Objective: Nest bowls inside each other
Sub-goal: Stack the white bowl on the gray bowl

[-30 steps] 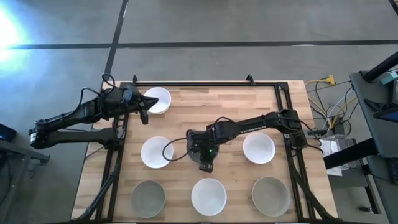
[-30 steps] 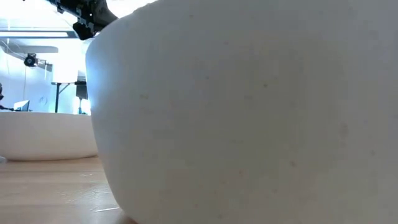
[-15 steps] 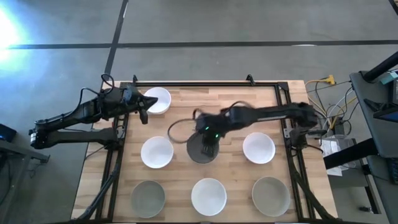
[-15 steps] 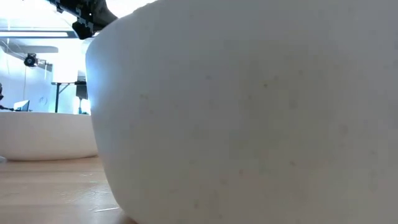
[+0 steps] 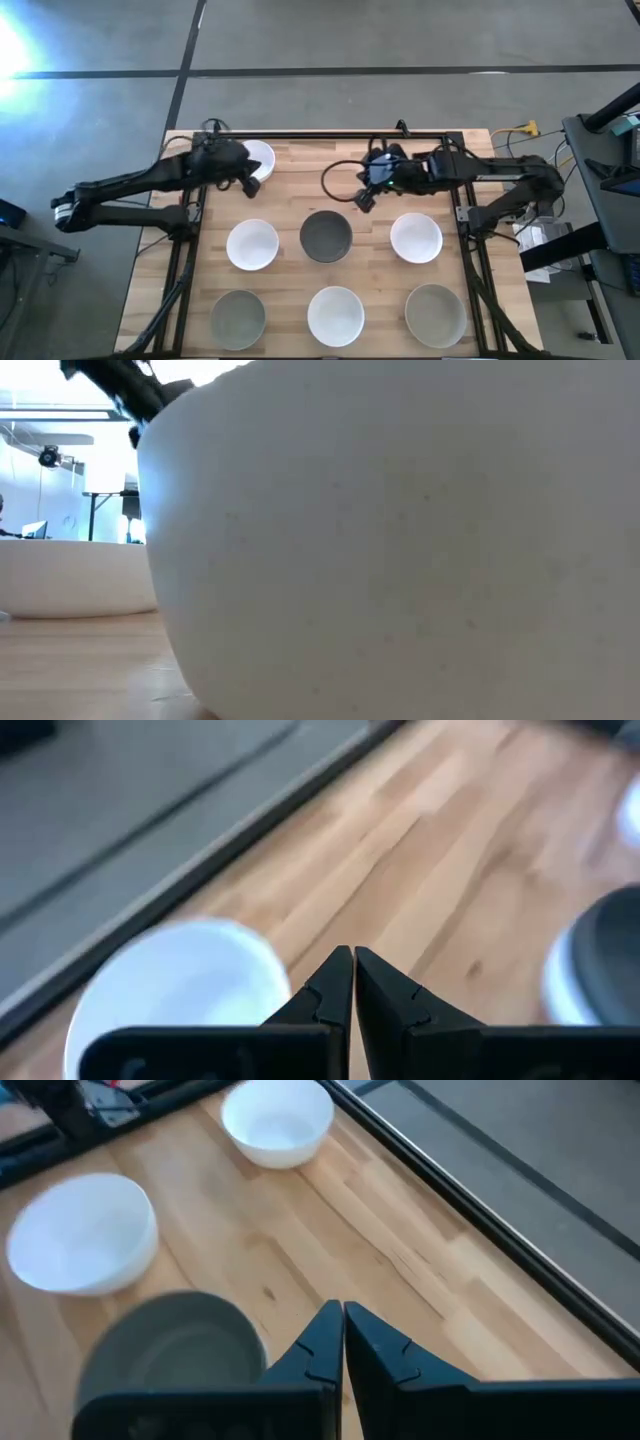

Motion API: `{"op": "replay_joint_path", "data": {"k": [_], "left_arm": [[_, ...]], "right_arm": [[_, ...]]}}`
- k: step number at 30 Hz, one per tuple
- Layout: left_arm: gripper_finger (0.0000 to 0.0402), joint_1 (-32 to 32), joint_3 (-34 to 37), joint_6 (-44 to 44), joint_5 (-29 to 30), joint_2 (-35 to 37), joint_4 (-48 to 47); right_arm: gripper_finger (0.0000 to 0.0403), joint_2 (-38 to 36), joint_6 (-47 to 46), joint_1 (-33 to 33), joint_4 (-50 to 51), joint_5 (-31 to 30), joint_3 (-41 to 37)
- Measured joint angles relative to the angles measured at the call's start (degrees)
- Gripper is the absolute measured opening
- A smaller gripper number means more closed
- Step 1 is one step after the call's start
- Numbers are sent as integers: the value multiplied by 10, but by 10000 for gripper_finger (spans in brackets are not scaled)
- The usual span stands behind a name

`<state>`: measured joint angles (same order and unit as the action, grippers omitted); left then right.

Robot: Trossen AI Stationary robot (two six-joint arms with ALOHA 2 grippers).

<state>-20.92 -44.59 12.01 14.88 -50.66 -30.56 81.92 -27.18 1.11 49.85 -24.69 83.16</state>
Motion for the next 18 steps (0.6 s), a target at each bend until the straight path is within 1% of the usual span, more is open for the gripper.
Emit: {"op": "replay_joint_path", "data": {"k": [3,5,7,10,14,16,18], "left_arm": [[18,-21,-11,10,12,-52,-18],[44,-36,-24,9,20,-82,-20],[78,-53,-41,12,18,-109,-25],[139,-91,-86,40,-21,-155,-74],[217,-152,-156,34,-109,-233,-157],[245,-176,-189,17,-135,-272,-180],[261,-193,-220,5,-144,-310,-202]], "right_arm": [[9,-33,5,-11,-1,0,-42],[9,-52,6,-21,-1,0,-68],[9,-72,6,-31,-2,5,-94],[9,-104,2,-37,-14,6,-124],[9,-139,2,-42,-35,6,-158],[9,-155,6,-45,-49,6,-177],[9,-170,6,-45,-65,6,-193]]}}
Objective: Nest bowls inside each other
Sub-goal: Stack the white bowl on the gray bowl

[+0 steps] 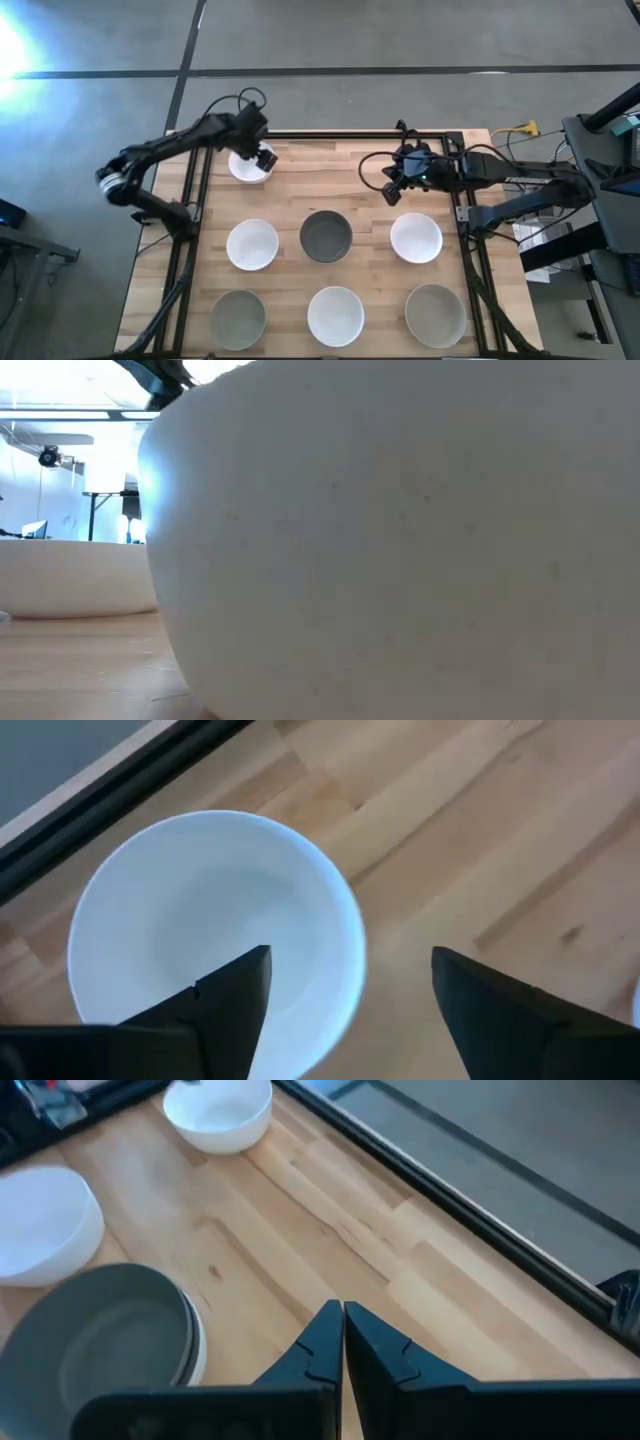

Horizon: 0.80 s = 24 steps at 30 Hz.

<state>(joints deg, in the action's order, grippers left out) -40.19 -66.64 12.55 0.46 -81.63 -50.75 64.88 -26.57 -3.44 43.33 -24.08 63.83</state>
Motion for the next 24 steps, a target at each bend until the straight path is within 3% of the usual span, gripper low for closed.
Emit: {"op": "replay_joint_path", "data": {"k": [7,21,24], "left_arm": [[259,-10,-68,-24,-9,-110,-56],[252,-9,-51,-29,-65,-206,-58],[235,-9,-48,-47,-65,-212,-60]], "right_arm": [[9,-40,-23,0,-12,1,-50],[9,-58,-30,0,-76,0,-60],[9,-55,-19,-1,-96,-2,-60]]}}
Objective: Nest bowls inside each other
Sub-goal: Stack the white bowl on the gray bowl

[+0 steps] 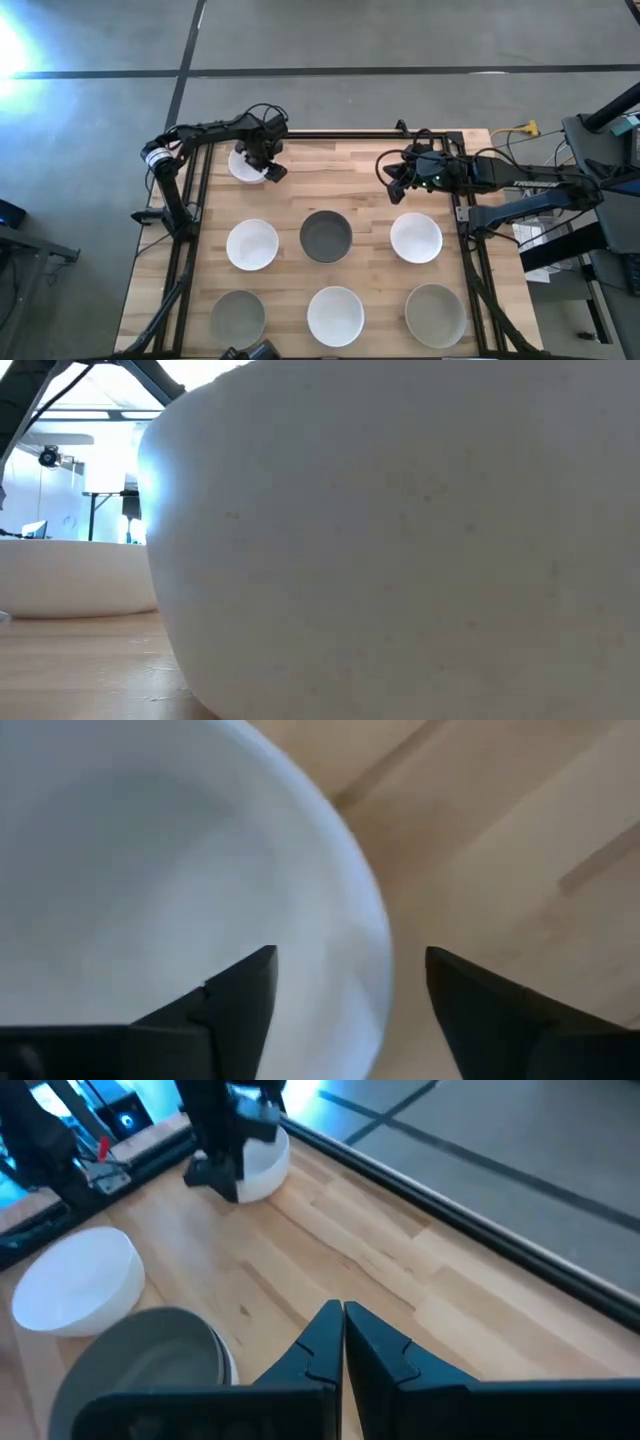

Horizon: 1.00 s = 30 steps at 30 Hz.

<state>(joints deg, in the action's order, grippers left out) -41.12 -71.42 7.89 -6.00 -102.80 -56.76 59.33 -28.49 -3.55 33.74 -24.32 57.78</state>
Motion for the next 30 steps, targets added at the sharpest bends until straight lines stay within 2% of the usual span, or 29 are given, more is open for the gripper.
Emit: {"op": "replay_joint_path", "data": {"k": [3,9,10,15,21,26,30], "left_arm": [[184,1,4,-17,0,1,-15],[27,4,6,-61,-1,7,-63],[15,7,6,-66,1,8,-70],[6,35,7,-88,1,45,-113],[1,118,7,-99,-7,189,-125],[1,233,7,-118,-14,322,-123],[0,355,7,-197,-45,386,-123]], "right_arm": [[9,3,0,-2,-10,-2,0],[9,12,-11,-3,-34,-3,0],[9,14,-18,-2,-35,-3,0],[9,24,-29,-2,-55,-3,0],[9,43,-30,-2,-62,-3,0],[9,65,-29,-2,-62,-3,0],[9,82,-26,-2,-70,-3,0]]}}
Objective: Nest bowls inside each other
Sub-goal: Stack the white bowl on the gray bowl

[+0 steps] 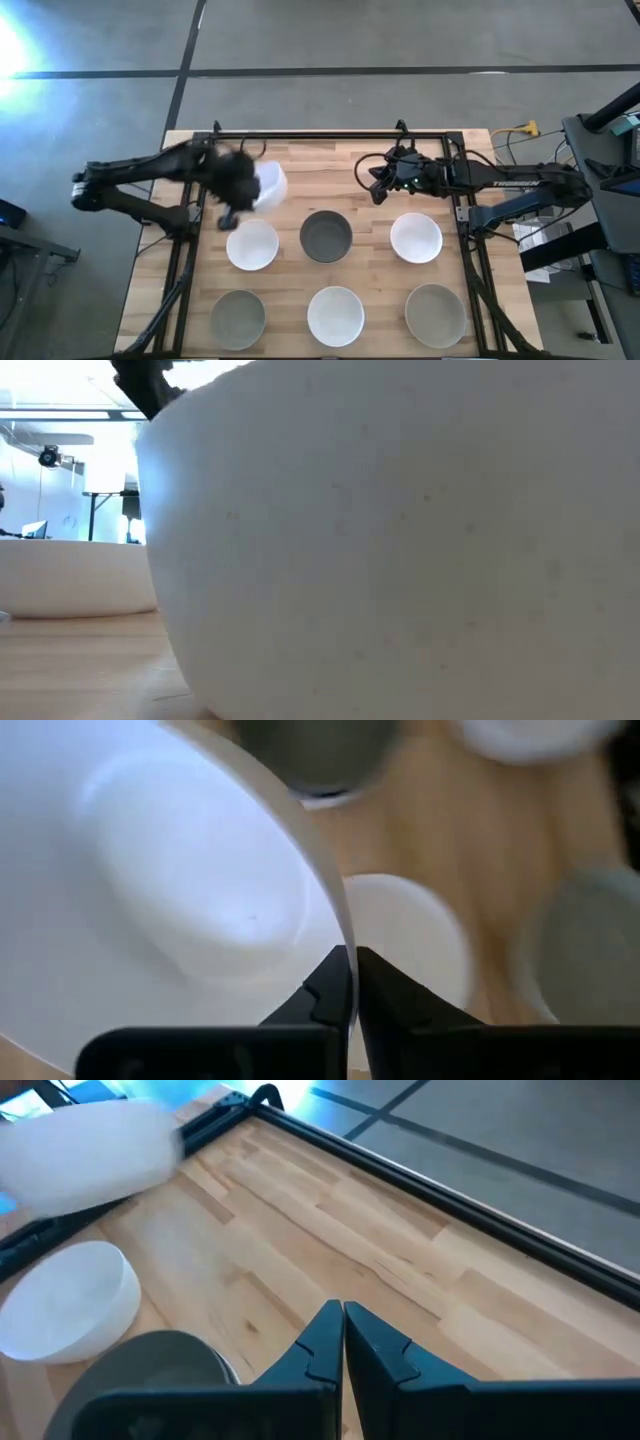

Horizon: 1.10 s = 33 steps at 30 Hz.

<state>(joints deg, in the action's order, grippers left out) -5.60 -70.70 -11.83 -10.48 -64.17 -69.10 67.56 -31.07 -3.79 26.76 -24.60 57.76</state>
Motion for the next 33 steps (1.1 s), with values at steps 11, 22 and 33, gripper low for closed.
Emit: {"op": "replay_joint_path", "data": {"k": [11,22,33], "left_arm": [[0,205,-55,-162,135,-107,14],[0,177,-191,-410,240,-281,-8],[0,165,-245,-471,217,-377,28]], "right_arm": [[9,-18,-21,-15,-73,0,0],[9,-84,-19,-13,20,108,-4],[9,-149,24,22,31,346,-48]]}}
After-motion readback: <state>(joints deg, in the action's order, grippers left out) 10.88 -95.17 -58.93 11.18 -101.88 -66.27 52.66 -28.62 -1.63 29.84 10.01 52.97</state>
